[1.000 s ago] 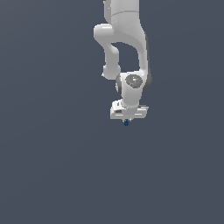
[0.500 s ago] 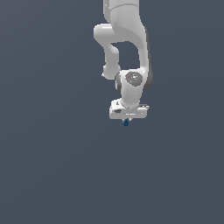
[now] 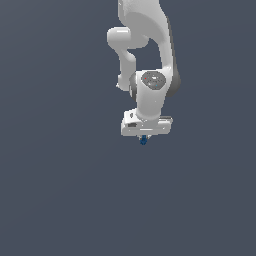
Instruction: Pick up the object and move it to a goal position.
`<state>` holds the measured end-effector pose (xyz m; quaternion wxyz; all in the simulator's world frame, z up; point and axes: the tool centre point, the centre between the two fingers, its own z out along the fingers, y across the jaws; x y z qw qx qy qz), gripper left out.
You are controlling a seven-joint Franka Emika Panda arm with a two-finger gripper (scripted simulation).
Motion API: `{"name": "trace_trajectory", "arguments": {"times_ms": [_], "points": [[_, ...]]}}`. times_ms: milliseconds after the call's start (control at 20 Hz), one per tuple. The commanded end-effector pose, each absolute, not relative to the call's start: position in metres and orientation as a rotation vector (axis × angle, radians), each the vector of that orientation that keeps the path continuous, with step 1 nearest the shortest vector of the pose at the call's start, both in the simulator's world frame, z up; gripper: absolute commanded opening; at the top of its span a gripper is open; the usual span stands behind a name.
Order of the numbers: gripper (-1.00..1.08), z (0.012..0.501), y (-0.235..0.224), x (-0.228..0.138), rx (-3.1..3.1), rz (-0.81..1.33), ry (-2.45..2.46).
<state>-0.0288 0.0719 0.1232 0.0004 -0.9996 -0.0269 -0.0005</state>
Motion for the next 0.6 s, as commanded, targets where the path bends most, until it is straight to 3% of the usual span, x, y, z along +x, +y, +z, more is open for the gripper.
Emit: {"name": "trace_trajectory", "arguments": {"times_ms": [0, 550], "points": [[-1.0, 0.137, 0.069, -0.019, -3.14, 0.0, -0.085], [-1.0, 0.16, 0.064, -0.001, -3.14, 0.0, -0.084]]}}
